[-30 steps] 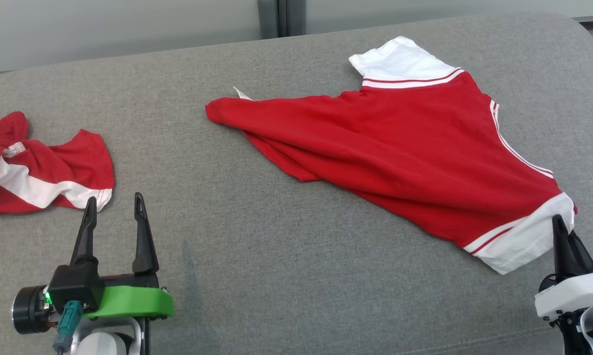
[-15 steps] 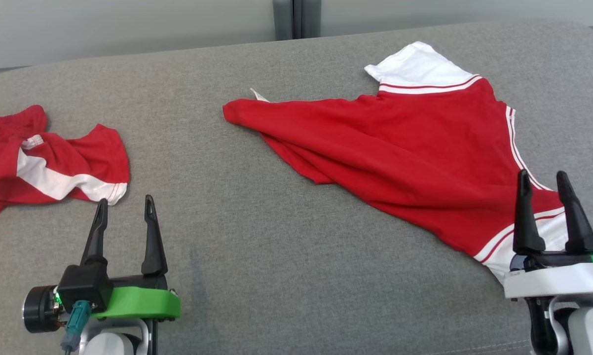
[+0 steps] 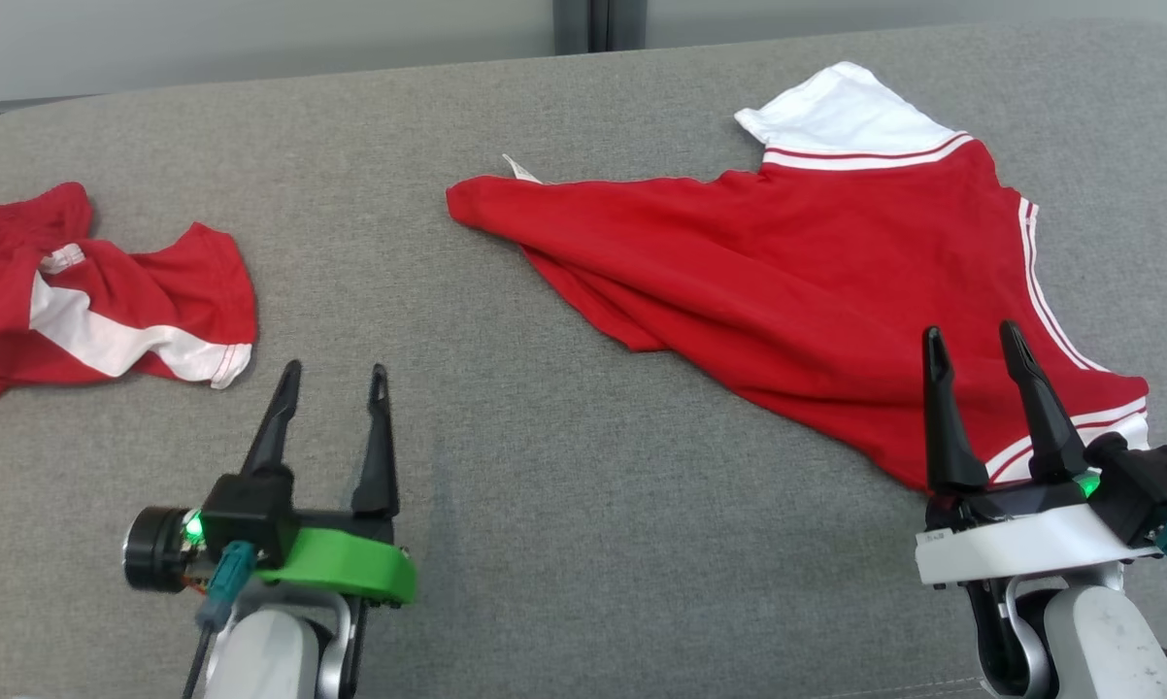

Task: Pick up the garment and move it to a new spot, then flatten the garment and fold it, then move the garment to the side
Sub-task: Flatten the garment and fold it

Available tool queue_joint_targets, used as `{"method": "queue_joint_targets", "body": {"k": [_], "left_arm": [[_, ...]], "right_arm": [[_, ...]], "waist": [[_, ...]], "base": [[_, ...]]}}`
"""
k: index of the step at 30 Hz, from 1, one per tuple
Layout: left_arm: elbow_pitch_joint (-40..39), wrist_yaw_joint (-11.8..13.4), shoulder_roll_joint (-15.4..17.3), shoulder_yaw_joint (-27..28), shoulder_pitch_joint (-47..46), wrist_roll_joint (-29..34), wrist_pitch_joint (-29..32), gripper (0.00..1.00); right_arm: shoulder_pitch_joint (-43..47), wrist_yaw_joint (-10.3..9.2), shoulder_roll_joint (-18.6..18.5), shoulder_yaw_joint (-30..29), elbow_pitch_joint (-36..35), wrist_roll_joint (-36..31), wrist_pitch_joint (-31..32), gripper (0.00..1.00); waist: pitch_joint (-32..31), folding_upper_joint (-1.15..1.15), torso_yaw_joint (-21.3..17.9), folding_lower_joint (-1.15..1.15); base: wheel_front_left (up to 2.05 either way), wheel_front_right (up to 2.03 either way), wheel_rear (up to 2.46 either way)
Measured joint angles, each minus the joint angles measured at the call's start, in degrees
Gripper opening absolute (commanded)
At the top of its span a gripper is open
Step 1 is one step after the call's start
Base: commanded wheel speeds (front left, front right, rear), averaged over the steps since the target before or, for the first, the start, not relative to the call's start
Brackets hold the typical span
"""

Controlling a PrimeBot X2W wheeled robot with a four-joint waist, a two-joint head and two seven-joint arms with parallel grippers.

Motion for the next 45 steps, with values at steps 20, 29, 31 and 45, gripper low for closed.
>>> {"method": "queue_joint_targets", "body": {"k": [20,29,31,45], "left_arm": [[33.5,-5.1,-0.1,-19.8,-22.4,-4.2,0.0,1.00],[37.2,-5.4,-0.1,-26.8,-29.0,-11.1,-0.1,1.00],[37.2,-5.4,-0.1,-27.4,-30.0,-12.4,-0.1,1.00],[33.5,-3.3,-0.1,-23.6,-32.3,-17.3,0.0,0.00]], "right_arm": [[-5.5,0.00,0.1,1.7,1.5,1.7,0.0,1.00],[-6.6,0.00,0.2,1.8,2.0,2.5,0.0,1.00],[-6.9,0.00,0.2,2.1,2.1,2.5,0.0,1.00],[-7.1,0.00,-0.1,1.8,3.3,2.0,0.0,1.00]], "waist": [[5.6,0.00,-8.3,0.00],[8.6,0.00,-11.7,0.00],[8.9,0.00,-12.2,0.00],[8.7,0.00,-11.8,0.00]], "base": [[0.00,0.00,0.00],[0.00,0.00,0.00],[0.00,0.00,0.00],[0.00,0.00,0.00]]}}
